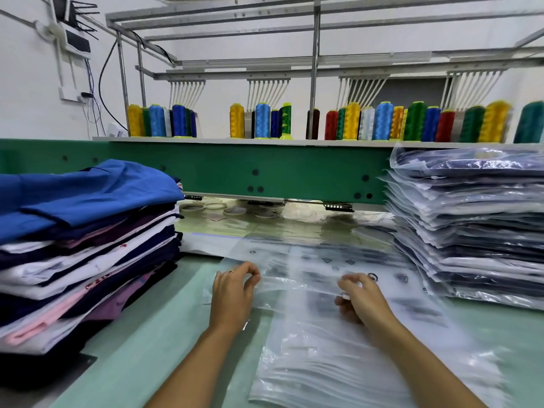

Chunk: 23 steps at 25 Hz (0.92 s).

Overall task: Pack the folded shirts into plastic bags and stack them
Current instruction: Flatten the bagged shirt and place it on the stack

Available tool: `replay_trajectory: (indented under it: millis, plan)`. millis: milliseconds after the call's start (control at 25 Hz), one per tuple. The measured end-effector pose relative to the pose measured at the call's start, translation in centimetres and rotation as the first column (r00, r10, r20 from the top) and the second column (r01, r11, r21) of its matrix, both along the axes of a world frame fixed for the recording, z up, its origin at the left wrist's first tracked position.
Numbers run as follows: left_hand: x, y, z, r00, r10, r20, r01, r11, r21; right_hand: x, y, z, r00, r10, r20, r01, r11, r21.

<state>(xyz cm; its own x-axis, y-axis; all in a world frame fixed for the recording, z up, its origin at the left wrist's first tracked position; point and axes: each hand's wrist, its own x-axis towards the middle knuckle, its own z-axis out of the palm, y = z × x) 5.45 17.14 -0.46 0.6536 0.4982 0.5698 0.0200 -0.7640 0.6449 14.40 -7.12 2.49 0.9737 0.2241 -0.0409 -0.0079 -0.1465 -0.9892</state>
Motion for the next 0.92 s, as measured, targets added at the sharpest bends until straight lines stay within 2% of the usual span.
replay_trajectory:
  millis: [80, 160, 280, 360, 520, 800, 920]
  plan:
    - [0.0, 0.0, -0.2, 0.999, -0.019, -0.03, 0.021, 0.997, 0.071, -0.2, 0.2, 0.3, 0.999, -0.005, -0.04, 0.009, 0.994, 0.107]
    - [0.2, -0.6, -0.1, 0.989, -0.145, -0.016, 0.146, 0.985, 0.088, -0.6, 0.7, 0.4, 0.999, -0.036, -0.04, 0.042, 0.985, 0.167]
    - [0.9, -3.1, 0.8, 0.924, -0.382, 0.012, 0.37, 0.902, 0.221, -1.3, 2.0, 0.3, 0.996, -0.084, 0.011, 0.08, 0.978, 0.194]
    - [1.3, -4.8, 1.2, 0.88, -0.474, 0.016, 0.444, 0.835, 0.325, -1.6, 2.9, 0.1, 0.996, -0.084, 0.044, 0.074, 0.979, 0.191]
    - [1.4, -6.1, 1.2, 0.863, -0.505, 0.022, 0.444, 0.779, 0.443, -2.1, 4.1, -0.3, 0.995, -0.027, 0.101, 0.017, 0.995, 0.095]
    - [1.1, -6.3, 1.2, 0.899, -0.434, 0.058, 0.328, 0.756, 0.566, -2.3, 4.5, -0.4, 0.996, 0.063, 0.067, -0.072, 0.99, 0.125]
    - [1.0, -6.6, 1.3, 0.881, -0.468, 0.066, 0.344, 0.73, 0.591, -2.4, 4.4, -0.3, 0.995, 0.067, 0.067, -0.076, 0.986, 0.149]
